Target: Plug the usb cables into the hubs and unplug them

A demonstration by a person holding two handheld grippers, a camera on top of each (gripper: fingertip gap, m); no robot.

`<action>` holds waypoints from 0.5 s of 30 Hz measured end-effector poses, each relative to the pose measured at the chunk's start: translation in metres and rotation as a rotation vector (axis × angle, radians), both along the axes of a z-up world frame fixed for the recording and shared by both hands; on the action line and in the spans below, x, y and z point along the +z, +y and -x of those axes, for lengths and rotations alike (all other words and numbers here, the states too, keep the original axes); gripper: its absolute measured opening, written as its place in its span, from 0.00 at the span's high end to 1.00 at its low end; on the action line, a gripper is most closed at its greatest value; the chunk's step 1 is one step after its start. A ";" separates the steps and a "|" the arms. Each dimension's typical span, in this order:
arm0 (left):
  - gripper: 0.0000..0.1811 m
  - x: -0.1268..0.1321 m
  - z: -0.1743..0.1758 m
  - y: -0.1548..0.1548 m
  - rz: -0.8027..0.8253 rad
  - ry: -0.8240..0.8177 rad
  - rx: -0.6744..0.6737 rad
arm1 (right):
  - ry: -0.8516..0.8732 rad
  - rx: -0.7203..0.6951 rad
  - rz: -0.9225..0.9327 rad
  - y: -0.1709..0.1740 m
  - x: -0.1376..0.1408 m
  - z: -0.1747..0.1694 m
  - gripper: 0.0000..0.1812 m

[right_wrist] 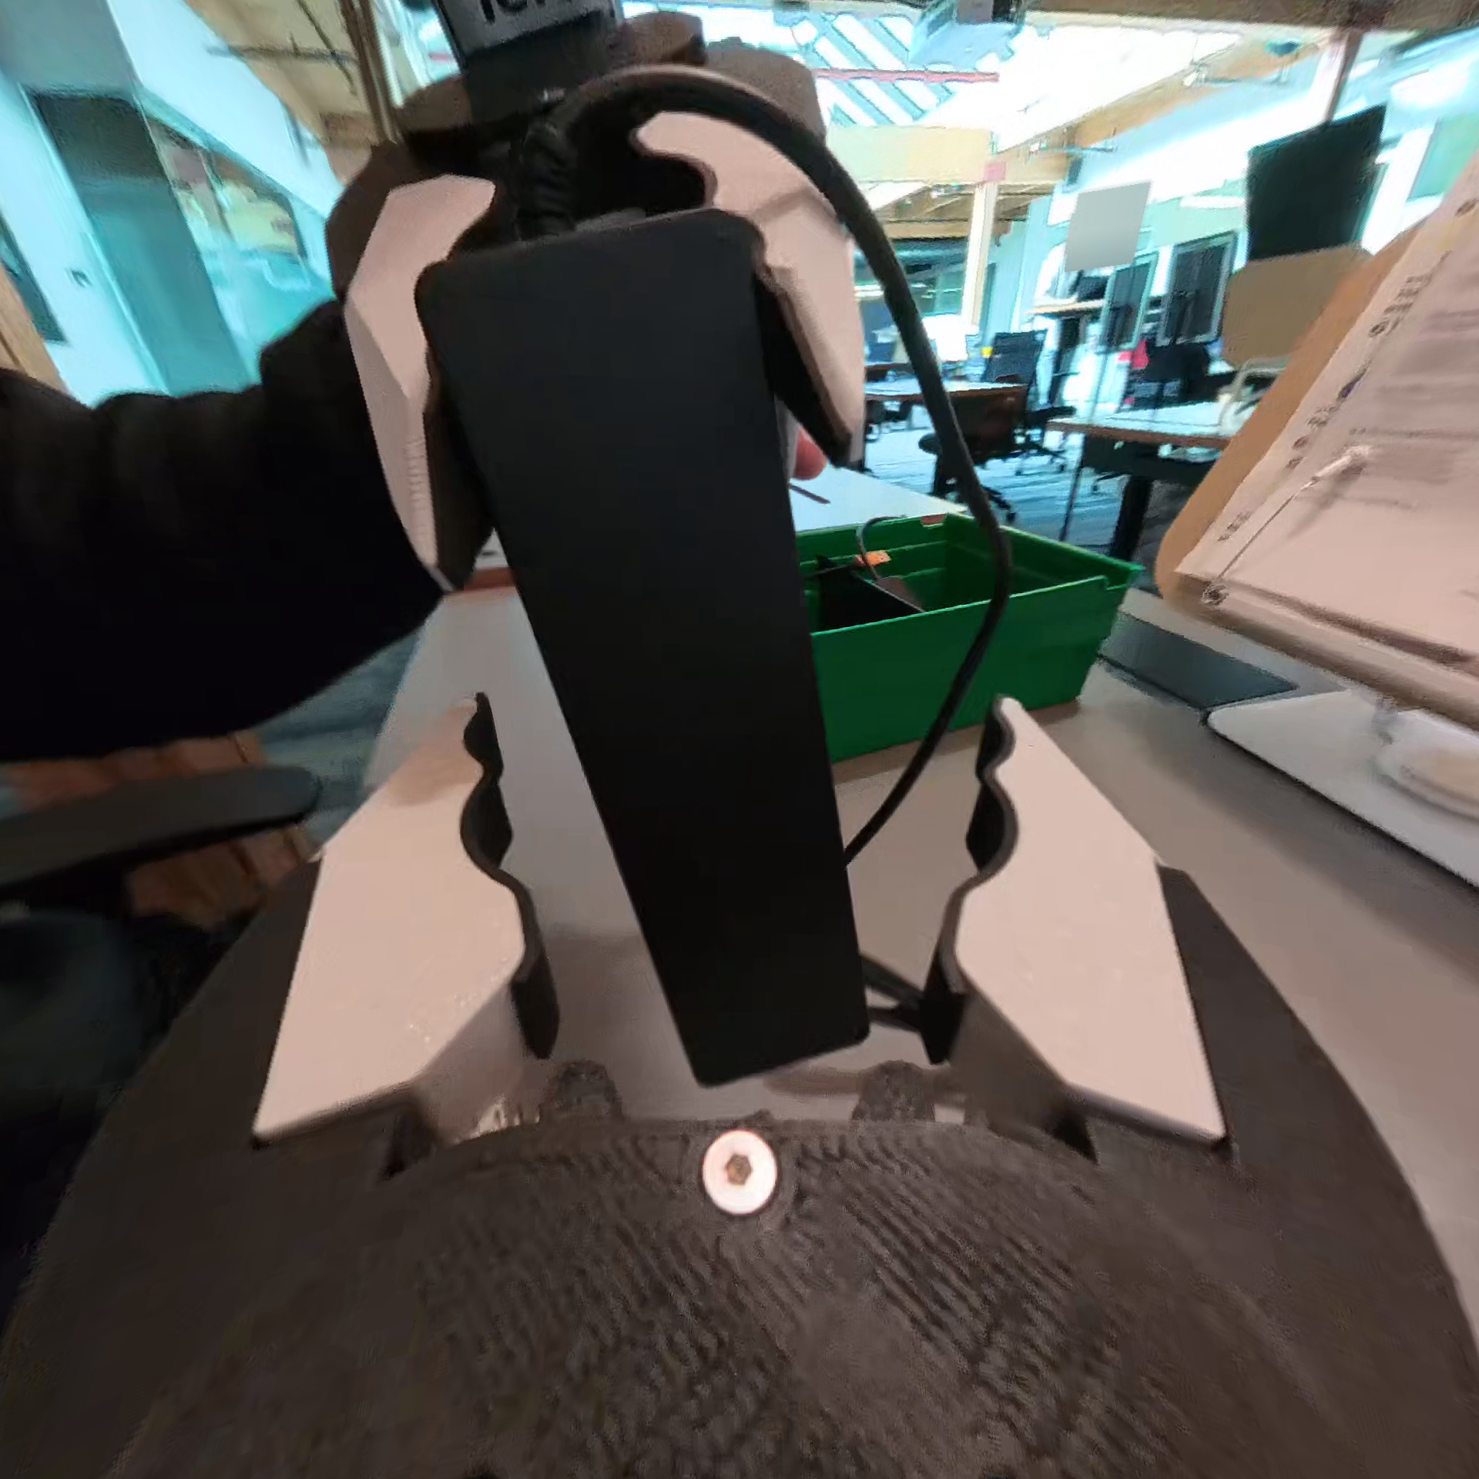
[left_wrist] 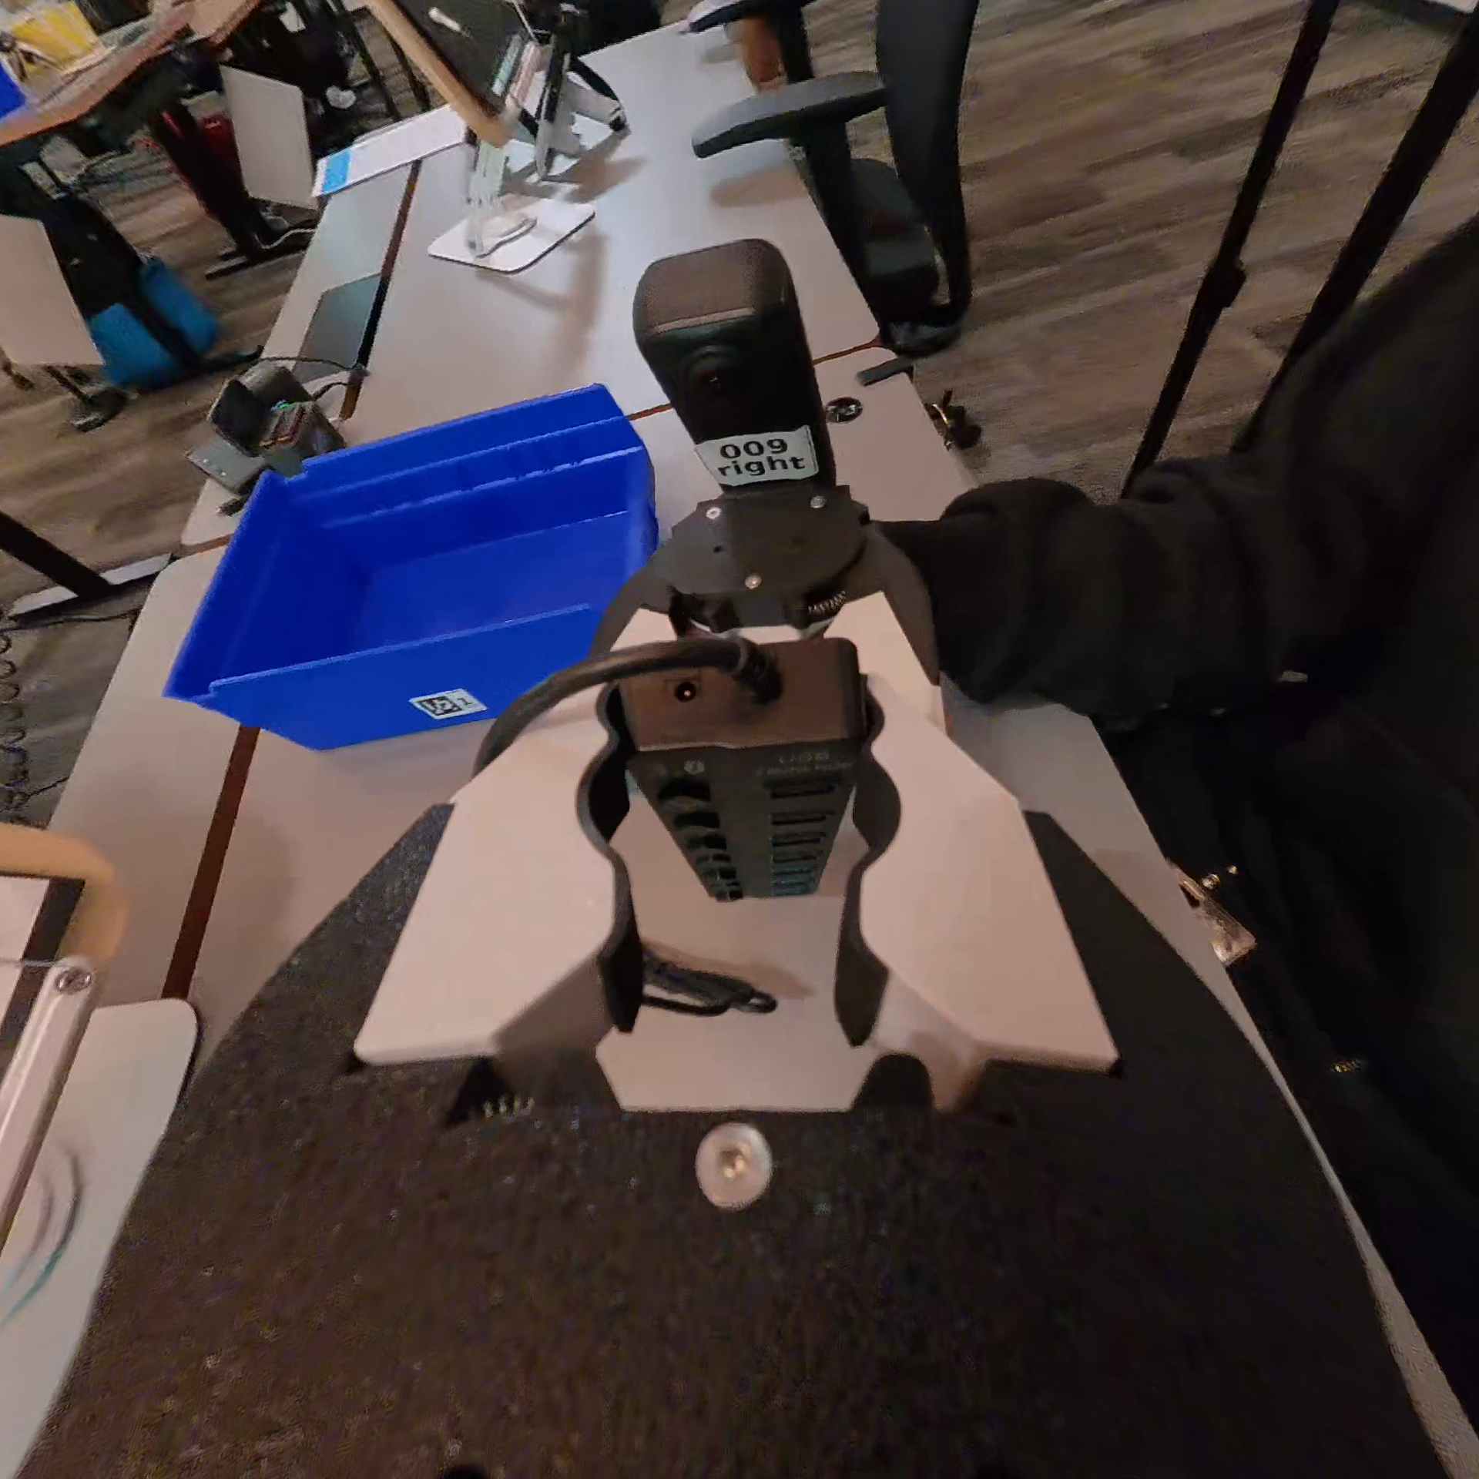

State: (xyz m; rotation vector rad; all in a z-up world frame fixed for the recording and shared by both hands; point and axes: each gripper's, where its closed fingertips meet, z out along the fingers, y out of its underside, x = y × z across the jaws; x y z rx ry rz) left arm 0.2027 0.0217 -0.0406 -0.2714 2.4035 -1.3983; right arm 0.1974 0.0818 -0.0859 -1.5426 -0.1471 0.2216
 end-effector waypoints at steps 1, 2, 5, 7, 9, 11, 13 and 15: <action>0.71 -0.001 0.002 -0.002 -0.006 -0.012 -0.016 | -0.035 -0.008 0.000 0.002 0.000 0.003 0.38; 0.71 -0.002 0.003 -0.003 -0.008 -0.021 -0.033 | -0.047 -0.004 -0.001 0.004 0.002 0.007 0.40; 0.71 -0.003 0.010 -0.009 -0.003 -0.016 -0.078 | -0.036 0.053 -0.013 0.010 0.006 0.023 0.47; 0.71 -0.009 0.009 -0.008 -0.036 -0.001 -0.064 | -0.049 0.050 -0.021 0.014 0.006 0.026 0.53; 0.71 -0.013 0.010 -0.008 -0.069 0.001 -0.058 | -0.050 0.047 -0.033 0.016 0.008 0.027 0.58; 0.71 -0.016 0.011 -0.008 -0.088 0.003 -0.047 | -0.042 0.048 -0.035 0.017 0.008 0.028 0.60; 0.71 -0.020 0.012 -0.007 -0.113 0.018 -0.041 | -0.082 0.045 -0.032 0.018 0.006 0.029 0.64; 0.71 -0.022 0.013 -0.004 -0.130 0.016 -0.040 | -0.125 0.043 -0.007 0.021 0.001 0.030 0.65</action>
